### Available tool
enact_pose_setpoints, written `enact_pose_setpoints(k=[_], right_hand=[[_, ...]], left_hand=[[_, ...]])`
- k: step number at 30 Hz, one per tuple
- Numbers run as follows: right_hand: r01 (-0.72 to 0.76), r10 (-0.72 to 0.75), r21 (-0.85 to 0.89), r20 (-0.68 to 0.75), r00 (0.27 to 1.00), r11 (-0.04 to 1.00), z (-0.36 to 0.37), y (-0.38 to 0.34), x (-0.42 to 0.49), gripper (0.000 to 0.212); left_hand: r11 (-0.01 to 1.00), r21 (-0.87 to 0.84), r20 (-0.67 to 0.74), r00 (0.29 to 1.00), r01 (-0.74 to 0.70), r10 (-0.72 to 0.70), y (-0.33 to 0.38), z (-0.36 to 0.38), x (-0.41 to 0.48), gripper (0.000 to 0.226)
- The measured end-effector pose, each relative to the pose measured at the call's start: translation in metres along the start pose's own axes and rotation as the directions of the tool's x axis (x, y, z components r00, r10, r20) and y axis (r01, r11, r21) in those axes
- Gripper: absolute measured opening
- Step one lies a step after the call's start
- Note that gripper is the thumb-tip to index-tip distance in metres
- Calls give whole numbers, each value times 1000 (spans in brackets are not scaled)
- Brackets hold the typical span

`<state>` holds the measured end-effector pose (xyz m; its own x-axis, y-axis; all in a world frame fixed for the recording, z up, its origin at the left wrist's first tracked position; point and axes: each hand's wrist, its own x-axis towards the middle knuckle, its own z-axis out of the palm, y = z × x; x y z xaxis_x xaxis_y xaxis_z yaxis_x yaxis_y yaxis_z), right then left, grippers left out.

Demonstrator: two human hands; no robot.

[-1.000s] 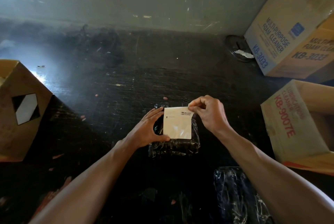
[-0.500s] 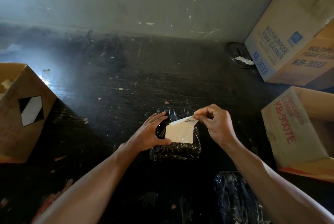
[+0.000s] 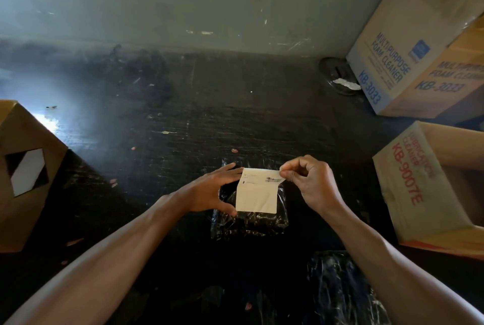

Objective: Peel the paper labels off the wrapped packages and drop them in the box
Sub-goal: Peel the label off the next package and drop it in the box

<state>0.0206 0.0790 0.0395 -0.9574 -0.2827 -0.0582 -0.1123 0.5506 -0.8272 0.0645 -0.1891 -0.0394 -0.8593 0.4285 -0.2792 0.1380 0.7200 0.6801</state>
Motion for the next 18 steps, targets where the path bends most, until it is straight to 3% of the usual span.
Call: enact_pose_setpoints(k=[6, 18], right_hand=[[20, -20, 15, 0, 1000, 1000, 4, -2, -3, 14], [106, -106, 50, 5, 994, 993, -10, 5, -12, 16]], left_hand=[[998, 32, -4, 999, 47, -47, -4, 3, -3, 93], [993, -110, 15, 999, 53, -52, 2, 4, -9, 90]])
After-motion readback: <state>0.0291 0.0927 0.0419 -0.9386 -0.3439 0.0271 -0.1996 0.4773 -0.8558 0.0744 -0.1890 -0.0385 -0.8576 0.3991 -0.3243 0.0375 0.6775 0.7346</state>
